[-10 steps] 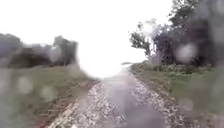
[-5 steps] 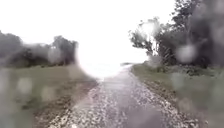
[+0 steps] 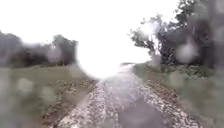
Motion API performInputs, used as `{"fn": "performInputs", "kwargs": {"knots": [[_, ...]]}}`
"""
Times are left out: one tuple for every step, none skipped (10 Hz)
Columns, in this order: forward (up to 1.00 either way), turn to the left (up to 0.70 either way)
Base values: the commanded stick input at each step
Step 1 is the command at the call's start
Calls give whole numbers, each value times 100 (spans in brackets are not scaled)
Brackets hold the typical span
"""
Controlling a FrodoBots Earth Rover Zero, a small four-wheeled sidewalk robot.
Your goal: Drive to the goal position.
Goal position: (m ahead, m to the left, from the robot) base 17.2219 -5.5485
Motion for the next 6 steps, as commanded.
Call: {"fn": "performInputs", "kwargs": {"knots": [[85, -7], [85, 0], [85, 0], [85, 0], [85, 0], [85, 0]]}}
